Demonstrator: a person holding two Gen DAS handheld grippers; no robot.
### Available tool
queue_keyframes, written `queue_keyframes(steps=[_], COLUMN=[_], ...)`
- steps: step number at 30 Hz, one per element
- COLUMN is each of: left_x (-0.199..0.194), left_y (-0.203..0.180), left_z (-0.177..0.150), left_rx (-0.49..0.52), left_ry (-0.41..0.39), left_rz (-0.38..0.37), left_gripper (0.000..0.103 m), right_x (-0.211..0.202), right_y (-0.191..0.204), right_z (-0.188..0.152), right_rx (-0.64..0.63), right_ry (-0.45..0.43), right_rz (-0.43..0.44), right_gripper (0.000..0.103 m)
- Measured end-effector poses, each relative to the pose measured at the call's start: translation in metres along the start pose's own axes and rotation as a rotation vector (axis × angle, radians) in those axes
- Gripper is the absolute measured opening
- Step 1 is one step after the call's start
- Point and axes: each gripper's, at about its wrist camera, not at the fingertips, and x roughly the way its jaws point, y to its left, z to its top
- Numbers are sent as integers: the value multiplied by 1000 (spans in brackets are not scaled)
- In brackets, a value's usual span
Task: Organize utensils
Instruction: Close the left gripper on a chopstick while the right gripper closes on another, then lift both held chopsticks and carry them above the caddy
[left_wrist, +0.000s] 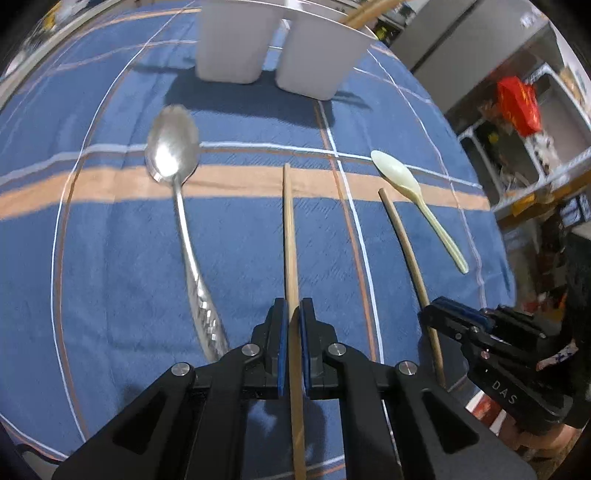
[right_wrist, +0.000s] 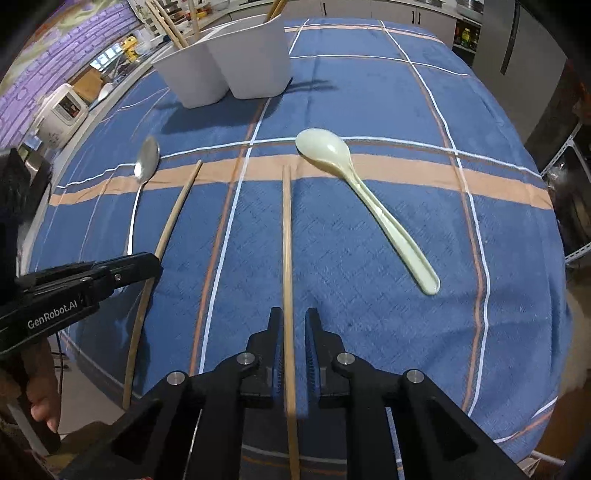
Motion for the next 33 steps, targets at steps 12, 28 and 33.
queue_keyframes(steps=[12, 28, 33], left_x=[4, -4, -29], left_y=[-6, -5, 2], left_z=[11, 5, -1], left_rx=[74, 76, 42], left_ry=[5, -85, -148], left_rz=[27, 28, -4], left_gripper=[6, 6, 0], right_x=[16, -3, -33], right_y=[16, 4, 5], right_z=[39, 23, 16], right_rx=[-61, 40, 60], right_ry=[9, -203, -295], right_rz=[-16, 61, 92], right_gripper=[14, 7, 7])
